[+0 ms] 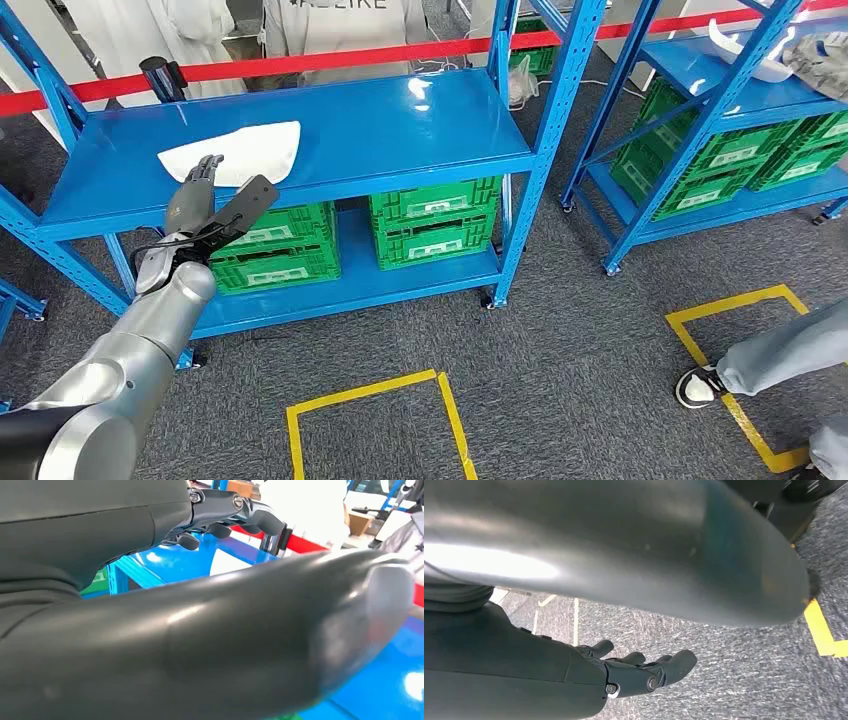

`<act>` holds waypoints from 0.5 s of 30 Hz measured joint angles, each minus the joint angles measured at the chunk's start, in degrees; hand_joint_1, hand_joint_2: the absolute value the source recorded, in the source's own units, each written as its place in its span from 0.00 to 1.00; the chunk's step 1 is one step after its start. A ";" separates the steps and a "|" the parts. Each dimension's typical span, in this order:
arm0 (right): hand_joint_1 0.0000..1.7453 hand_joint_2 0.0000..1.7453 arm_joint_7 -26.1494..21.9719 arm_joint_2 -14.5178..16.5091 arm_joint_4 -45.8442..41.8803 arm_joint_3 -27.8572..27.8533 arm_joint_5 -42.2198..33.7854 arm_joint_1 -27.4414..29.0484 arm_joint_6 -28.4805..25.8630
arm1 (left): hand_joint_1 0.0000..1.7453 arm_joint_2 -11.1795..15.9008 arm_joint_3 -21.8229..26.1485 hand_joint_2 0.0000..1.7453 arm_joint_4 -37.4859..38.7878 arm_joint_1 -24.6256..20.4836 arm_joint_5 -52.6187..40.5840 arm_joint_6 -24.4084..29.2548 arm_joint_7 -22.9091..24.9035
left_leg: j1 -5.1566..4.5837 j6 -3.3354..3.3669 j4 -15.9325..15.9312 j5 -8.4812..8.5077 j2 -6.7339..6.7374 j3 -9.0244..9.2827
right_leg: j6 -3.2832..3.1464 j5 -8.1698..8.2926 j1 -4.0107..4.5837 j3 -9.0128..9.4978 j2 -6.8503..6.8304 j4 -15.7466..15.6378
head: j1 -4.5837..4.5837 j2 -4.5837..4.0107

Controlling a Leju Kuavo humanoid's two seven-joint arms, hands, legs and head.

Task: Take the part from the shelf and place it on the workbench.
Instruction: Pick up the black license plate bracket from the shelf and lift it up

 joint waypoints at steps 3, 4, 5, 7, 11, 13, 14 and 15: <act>0.00 0.00 -0.03 -0.01 0.00 -0.04 -0.02 -0.11 0.02 | 0.00 0.13 -0.01 0.00 0.01 -0.22 0.03 -0.01 0.28 | -0.28 -0.61 0.08 -0.51 -0.08 -0.01 | -0.42 -0.05 0.30 1.66 -0.05 -3.22 | -0.03 0.00; 0.00 0.00 -0.04 -0.01 0.00 -0.05 -0.02 -0.13 0.03 | 0.00 0.20 -0.02 0.00 0.01 -0.28 0.05 -0.01 0.38 | -0.33 -0.91 0.00 -0.65 -0.11 0.04 | -0.57 -0.38 0.38 1.88 -0.06 -3.43 | -0.05 0.00; 0.00 0.00 -0.05 0.00 0.00 -0.05 -0.02 -0.13 0.04 | 0.00 0.26 -0.02 0.00 -0.01 -0.32 0.08 -0.01 0.47 | -0.32 -1.19 -0.14 -0.74 -0.13 0.20 | -0.76 -0.42 0.31 2.02 -0.06 -3.49 | -0.05 0.00; 0.00 0.00 -0.05 0.04 0.00 -0.05 -0.02 -0.04 0.02 | 0.00 0.44 -0.02 0.00 -0.15 -0.44 0.11 -0.01 0.57 | -0.28 -1.85 0.70 -1.39 -0.08 0.12 | -1.32 -0.50 0.01 2.61 -0.07 -3.85 | -0.15 0.00; 0.00 0.00 -0.13 0.04 0.00 -0.08 -0.07 -0.08 -0.04 | 0.00 0.68 -0.14 0.00 0.01 -0.72 0.11 -0.03 0.63 | 0.14 -2.97 13.51 -6.67 0.15 -6.51 | -2.07 -1.12 -0.31 3.82 -0.11 -4.15 | -0.46 0.00; 0.00 0.00 -0.13 0.05 0.00 -0.09 -0.18 -0.03 -0.04 | 0.00 0.72 -0.26 0.00 0.21 -0.45 0.11 -0.07 0.68 | 0.33 -3.14 16.68 -6.25 0.18 -8.98 | -1.99 -1.68 -0.33 4.52 -0.07 -4.14 | -0.47 0.00; 0.00 0.00 -0.11 0.06 0.00 -0.10 -0.24 0.01 -0.04 | 0.00 0.72 -0.32 0.00 0.28 -0.39 0.11 -0.08 0.69 | 0.40 -3.13 14.82 -4.32 0.20 -8.53 | -1.86 -2.02 -0.36 5.00 -0.05 -4.14 | -0.47 0.00; 0.00 0.00 -0.11 0.07 0.00 -0.10 -0.27 0.03 -0.04 | 0.00 0.73 -0.36 0.00 0.30 -0.40 0.11 -0.09 0.69 | 0.44 -3.06 10.98 -1.66 0.25 -7.06 | -1.66 -2.40 -0.40 5.54 -0.03 -4.13 | -0.47 0.00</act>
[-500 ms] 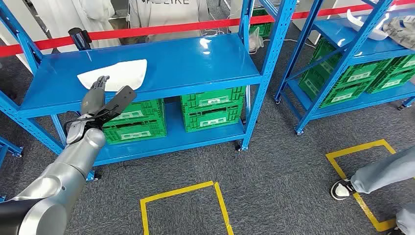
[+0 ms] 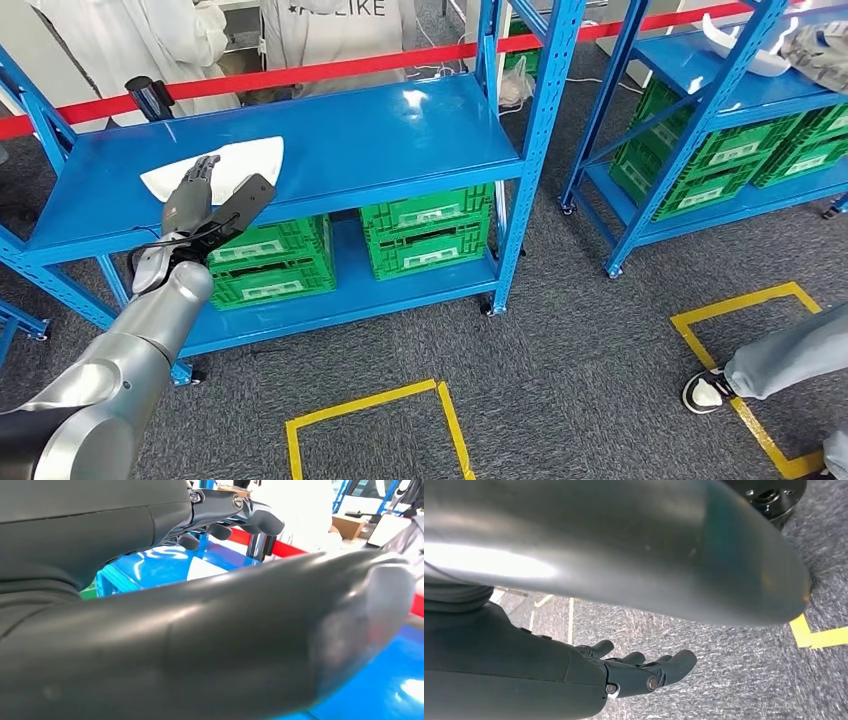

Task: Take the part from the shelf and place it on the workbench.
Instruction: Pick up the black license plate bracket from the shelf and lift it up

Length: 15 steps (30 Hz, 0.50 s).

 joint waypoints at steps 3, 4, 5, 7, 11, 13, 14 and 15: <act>0.00 0.00 -0.02 0.00 0.00 -0.03 -0.01 -0.12 0.00 | 0.00 0.04 -0.11 0.00 0.04 -0.18 0.05 0.02 -0.08 | -0.18 0.70 -9.99 4.01 0.13 4.51 | 0.95 -1.06 0.12 0.92 0.06 0.06 | 0.02 0.00; 0.00 0.00 -0.01 -0.01 0.00 -0.04 -0.01 -0.17 0.00 | 0.00 0.04 -0.16 0.00 0.07 -0.22 0.09 0.03 -0.10 | -0.28 1.12 -10.79 3.75 0.09 4.89 | 1.35 -1.11 0.21 0.98 0.07 0.16 | 0.05 0.00; 0.00 0.00 -0.01 -0.01 0.00 -0.06 -0.02 -0.20 0.00 | 0.00 0.04 -0.22 0.00 0.07 -0.25 0.15 0.04 -0.10 | -0.36 1.64 -10.99 3.54 0.01 5.02 | 1.70 -1.06 0.24 1.03 0.08 0.25 | 0.07 0.00; 0.00 0.00 0.02 -0.02 0.00 -0.08 -0.02 -0.14 0.00 | 0.00 0.03 -0.38 0.00 0.02 -0.29 0.25 0.08 -0.10 | -0.25 2.53 -11.14 3.28 -0.11 5.46 | 2.27 -1.23 0.20 0.79 0.00 1.21 | 0.14 0.00; 0.00 0.00 0.02 -0.01 0.00 -0.09 -0.01 -0.18 0.04 | 0.00 -0.08 -0.53 0.00 -0.02 -0.42 0.28 0.11 -0.12 | -0.29 3.58 -11.22 2.50 -0.19 6.39 | 2.90 -6.08 0.16 -6.11 -0.08 13.01 | 0.40 0.00; 0.00 0.00 0.02 -0.02 0.00 -0.10 -0.02 -0.12 0.04 | 0.00 -0.12 -0.54 0.00 0.09 -0.25 0.28 0.11 -0.12 | -0.51 3.68 -11.10 1.92 -0.23 6.83 | 2.81 -6.50 0.22 -9.69 -0.08 17.14 | 0.44 0.00; 0.00 0.00 0.03 -0.02 0.00 -0.11 -0.02 -0.05 0.04 | 0.00 -0.13 -0.54 0.00 0.13 -0.19 0.28 0.11 -0.12 | -0.59 3.64 -11.03 1.57 -0.25 7.20 | 2.59 -4.92 0.27 -9.89 -0.08 15.99 | 0.44 0.00; 0.00 0.00 0.02 -0.03 0.00 -0.11 -0.03 0.00 0.04 | 0.00 -0.15 -0.54 0.00 0.14 -0.18 0.28 0.11 -0.11 | -0.65 3.56 -10.99 1.17 -0.27 7.69 | 2.26 -2.36 0.35 -9.00 -0.08 12.78 | 0.45 0.00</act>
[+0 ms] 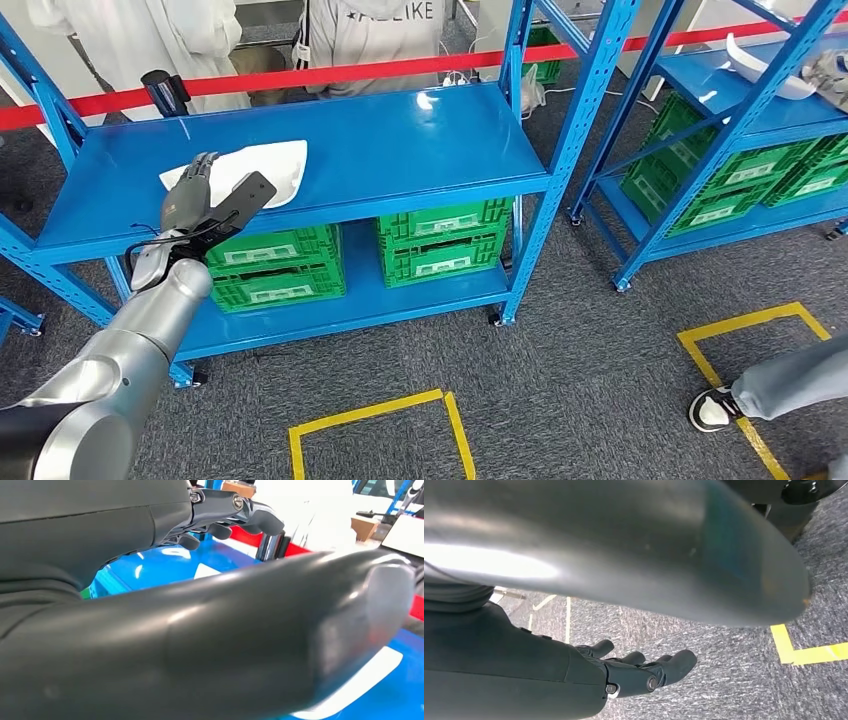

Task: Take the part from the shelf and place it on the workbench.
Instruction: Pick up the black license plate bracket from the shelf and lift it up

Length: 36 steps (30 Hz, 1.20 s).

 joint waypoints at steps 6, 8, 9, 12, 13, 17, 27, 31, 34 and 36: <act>0.00 0.00 -0.04 -0.04 0.00 -0.10 -0.03 -0.02 0.04 | 0.00 -0.17 -0.04 0.00 -0.01 -0.17 0.00 0.02 0.18 | -0.26 -1.65 0.43 -1.26 0.01 1.73 | -1.90 4.13 0.64 5.38 0.00 -12.20 | 0.09 0.00; 0.00 0.00 -0.04 -0.02 0.00 -0.16 -0.02 0.07 0.04 | 0.00 -0.19 -0.05 0.00 -0.04 -0.31 -0.01 0.03 0.27 | -0.23 -2.27 2.34 -1.87 0.07 1.29 | -2.56 4.24 0.38 6.44 -0.05 -12.53 | -0.02 0.00; 0.00 0.00 -0.06 -0.02 0.00 -0.19 -0.01 0.05 0.05 | 0.00 -0.18 -0.05 0.00 -0.07 -0.47 -0.01 0.04 0.30 | -0.15 -2.54 4.40 -2.71 0.12 0.19 | -2.85 4.06 0.27 6.99 -0.06 -12.62 | -0.09 0.00; 0.00 0.00 -0.07 -0.03 0.00 -0.33 0.01 -0.05 0.16 | 0.00 -0.01 -0.07 0.00 0.05 -0.52 0.00 0.09 0.32 | 0.27 -3.28 13.53 -5.68 0.21 -6.16 | -3.23 2.76 0.19 8.20 0.06 -12.67 | -0.26 0.00; 0.00 0.00 -0.04 -0.02 0.00 -0.38 0.02 0.01 0.19 | 0.00 0.08 -0.08 0.00 0.15 -0.36 0.01 0.09 0.31 | 0.42 -3.46 14.91 -5.62 0.22 -7.81 | -3.17 2.19 0.17 8.76 0.12 -12.66 | -0.28 0.00; 0.00 0.00 0.02 0.04 0.00 -0.42 0.24 0.31 0.20 | 0.00 0.53 -0.09 0.00 0.31 -0.17 0.15 0.14 0.09 | 0.61 -3.50 5.02 2.04 0.46 -6.37 | -2.50 -0.16 0.00 11.71 0.14 -12.59 | -0.27 0.00; 0.00 0.00 0.18 0.00 0.00 -0.48 0.37 -0.04 0.04 | 0.00 0.60 -0.11 0.00 0.04 -0.26 0.47 0.28 -0.02 | 0.53 -0.24 -0.27 0.45 0.20 -0.43 | 0.28 -3.55 -0.13 2.26 0.00 3.11 | -0.14 0.00; 0.00 0.00 0.19 0.00 0.00 -0.52 0.44 0.25 -0.02 | 0.00 0.47 -0.11 0.00 0.08 0.17 0.46 0.26 0.02 | 0.58 -0.67 -0.28 -2.65 -0.01 3.37 | 0.39 -2.15 -0.17 -0.95 -0.06 -1.69 | -0.09 0.00; 0.00 0.00 0.19 0.02 0.06 -0.62 0.52 0.54 -0.07 | 0.00 0.28 -0.13 0.00 0.20 0.22 0.45 0.20 0.04 | 0.35 -1.44 -0.55 -5.15 -0.10 5.59 | -0.48 6.99 0.06 0.63 -0.36 -10.56 | -0.09 0.00; 0.00 0.00 0.19 0.07 0.07 -0.70 0.56 0.50 -0.07 | 0.00 0.19 -0.16 0.00 0.09 0.14 0.44 0.14 0.04 | 0.20 -2.23 -0.41 -5.45 -0.29 6.67 | -1.44 7.19 0.18 1.59 -0.31 -11.45 | -0.21 0.00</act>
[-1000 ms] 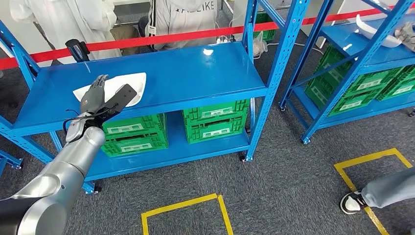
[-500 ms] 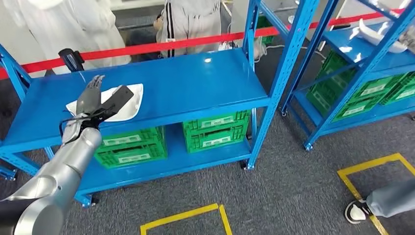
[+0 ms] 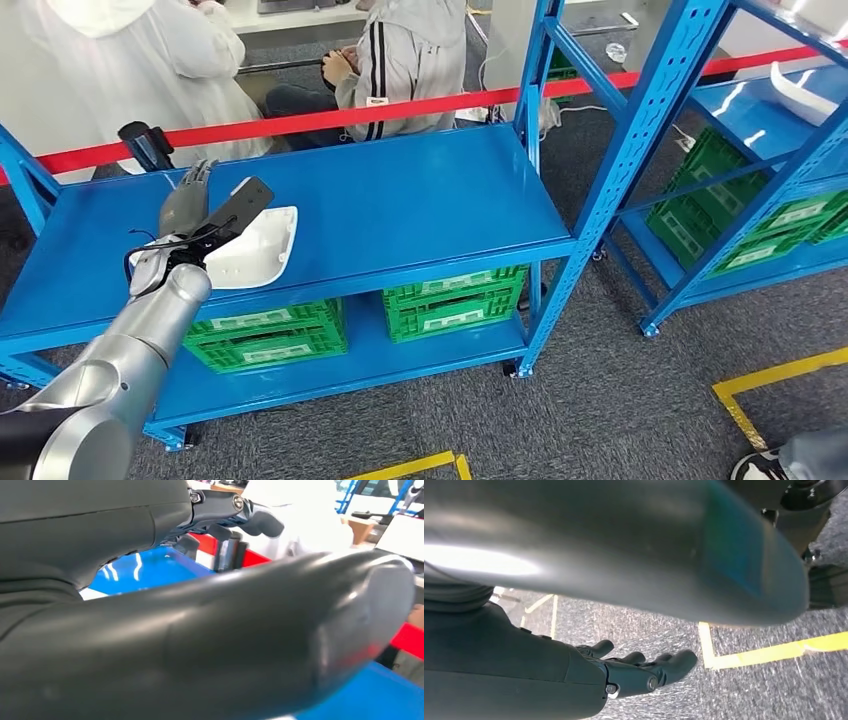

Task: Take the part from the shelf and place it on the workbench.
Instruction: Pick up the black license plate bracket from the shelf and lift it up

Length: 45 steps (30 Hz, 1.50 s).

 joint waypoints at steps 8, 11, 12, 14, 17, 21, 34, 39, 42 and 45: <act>0.00 0.00 0.02 0.08 -0.01 -0.13 0.13 -0.19 -0.06 | 0.00 0.42 -0.20 0.00 -0.17 0.17 -0.01 -0.04 -0.68 | 0.26 -1.47 16.68 -4.75 0.42 -12.60 | -2.03 -4.25 -0.23 6.22 0.65 -0.62 | -0.38 0.00; 0.00 0.00 0.02 0.09 0.00 -0.16 0.15 0.04 0.10 | 0.00 0.69 -0.24 0.00 -0.10 0.37 0.55 -1.58 -1.51 | 0.26 -1.00 8.53 0.66 0.52 -13.25 | -1.78 -6.36 -0.23 8.85 0.83 -0.61 | -0.40 0.00; 0.00 0.00 0.00 0.09 0.01 -0.17 0.15 0.06 0.14 | 0.00 0.85 -0.24 0.00 0.00 0.39 0.86 -2.63 -1.89 | 0.21 -0.80 4.96 4.75 0.59 -13.04 | -1.57 -7.06 -0.18 9.49 0.91 -0.47 | -0.41 0.00; 0.00 0.00 -0.02 0.09 0.02 -0.20 0.15 -0.06 0.15 | 0.00 1.05 -0.25 0.00 0.23 0.48 1.49 -5.07 -2.70 | 0.06 -0.31 1.19 10.03 0.66 -12.77 | -0.89 -8.21 -0.07 9.90 1.12 -0.31 | -0.47 0.00; 0.00 0.00 -0.01 0.03 -0.02 -0.25 0.12 -0.22 0.14 | 0.00 1.06 -0.26 0.00 -0.02 0.46 2.31 -7.61 -4.29 | 0.10 0.55 0.87 10.43 0.46 -12.33 | 0.19 -9.27 0.03 10.35 1.12 -0.40 | -0.49 0.00; 0.00 0.00 0.01 -0.03 -0.07 -0.40 -0.08 -0.35 0.09 | 0.00 1.01 -0.26 0.00 -0.48 0.26 3.04 -8.85 -5.51 | 0.41 1.69 0.33 9.53 0.47 -11.07 | 1.26 -14.04 -0.18 4.61 0.59 10.33 | -0.15 0.00; 0.00 0.00 -0.01 0.13 -0.07 -1.39 -0.97 -0.22 -0.01 | 0.00 2.36 -1.55 0.00 -1.43 0.27 2.33 -12.70 -9.05 | -0.22 0.96 0.59 7.20 0.14 -8.98 | 0.12 -4.24 -0.11 4.66 0.57 0.06 | -0.18 0.00; 0.00 0.00 0.36 0.13 -0.07 -2.19 -1.37 -0.15 -0.34 | 0.00 3.94 -4.09 0.00 -2.81 0.09 1.28 -14.35 -11.01 | -0.21 0.19 0.07 7.28 0.26 -8.64 | -0.31 -4.38 -0.09 4.68 0.73 0.07 | -0.17 0.00; 0.00 0.00 0.65 0.13 -0.07 -2.58 -1.62 -0.13 -0.69 | 0.00 4.74 -5.69 0.00 -3.48 -0.09 0.90 -15.18 -11.46 | -0.21 -0.03 -0.01 7.31 0.27 -8.60 | -0.37 -4.42 -0.09 4.69 0.72 0.10 | -0.16 0.00; 0.00 0.00 0.87 0.13 -0.07 -3.16 -1.86 -0.12 -0.99 | 0.00 5.53 -7.23 0.00 -3.96 -0.53 0.74 -16.24 -11.50 | -0.21 -0.10 -0.01 7.31 0.27 -8.61 | -0.38 -4.43 -0.10 4.71 0.72 0.09 | -0.16 0.00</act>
